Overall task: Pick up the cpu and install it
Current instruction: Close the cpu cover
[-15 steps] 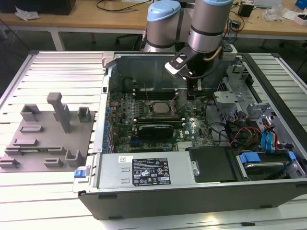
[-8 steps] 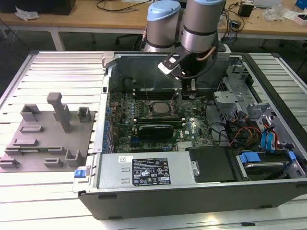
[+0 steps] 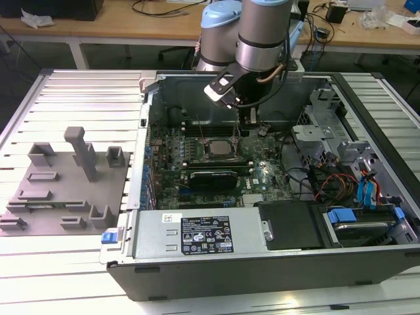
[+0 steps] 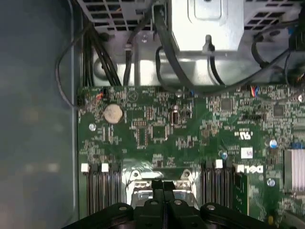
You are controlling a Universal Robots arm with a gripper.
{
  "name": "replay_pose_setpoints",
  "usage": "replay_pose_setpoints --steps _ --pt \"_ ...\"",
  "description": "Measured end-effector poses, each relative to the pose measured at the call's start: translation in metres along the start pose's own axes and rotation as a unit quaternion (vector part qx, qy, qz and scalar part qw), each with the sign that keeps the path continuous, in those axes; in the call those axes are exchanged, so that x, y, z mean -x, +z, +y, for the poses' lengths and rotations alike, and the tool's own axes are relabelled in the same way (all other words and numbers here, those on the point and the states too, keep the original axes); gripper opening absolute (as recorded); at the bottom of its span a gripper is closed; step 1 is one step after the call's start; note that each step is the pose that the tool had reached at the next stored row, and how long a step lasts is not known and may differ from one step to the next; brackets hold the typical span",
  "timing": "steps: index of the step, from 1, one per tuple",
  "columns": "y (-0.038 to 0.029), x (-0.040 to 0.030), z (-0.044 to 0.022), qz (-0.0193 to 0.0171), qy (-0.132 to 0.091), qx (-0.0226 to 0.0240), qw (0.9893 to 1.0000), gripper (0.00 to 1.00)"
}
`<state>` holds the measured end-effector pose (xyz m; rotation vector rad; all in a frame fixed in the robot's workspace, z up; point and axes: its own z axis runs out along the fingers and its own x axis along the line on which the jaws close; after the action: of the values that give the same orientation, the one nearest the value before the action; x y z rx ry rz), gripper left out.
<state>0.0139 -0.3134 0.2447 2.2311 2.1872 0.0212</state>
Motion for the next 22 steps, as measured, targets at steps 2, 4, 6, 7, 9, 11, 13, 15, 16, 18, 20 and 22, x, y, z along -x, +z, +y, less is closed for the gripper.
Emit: replay_pose_setpoints --steps 2,4,6,7,9,11,13,15,16,18,20,22 --pt "0.0000 -0.0001 -0.0025 0.0001 0.001 0.0001 1.0000 0.11" --pt "0.0000 -0.0001 -0.0025 0.0001 0.001 0.0001 1.0000 0.11" --pt "0.0002 -0.0002 -0.0025 0.0001 0.001 -0.0009 1.0000 0.11" --pt "0.0007 -0.0002 -0.0025 0.0000 0.001 -0.0080 1.0000 0.11" --pt "0.0011 -0.0001 -0.0025 -0.0003 0.001 -0.0165 0.9999 0.11" --pt "0.0011 -0.0001 -0.0026 -0.0003 0.001 -0.0169 0.9999 0.11" --pt "0.0018 0.0000 -0.0044 0.0001 0.001 -0.0167 0.9999 0.11" --pt "0.0038 0.0007 -0.0094 0.0004 0.001 -0.0164 0.9999 0.11" --pt "0.0055 0.0011 -0.0115 0.0006 0.001 -0.0163 0.9999 0.11" --pt "0.0085 0.0028 -0.0145 0.0006 0.000 -0.0162 0.9999 0.11" --pt "0.0103 0.0043 -0.0179 0.0009 0.000 -0.0160 0.9999 0.11" --pt "0.0118 0.0048 -0.0230 0.0012 0.000 -0.0155 0.9999 0.11"
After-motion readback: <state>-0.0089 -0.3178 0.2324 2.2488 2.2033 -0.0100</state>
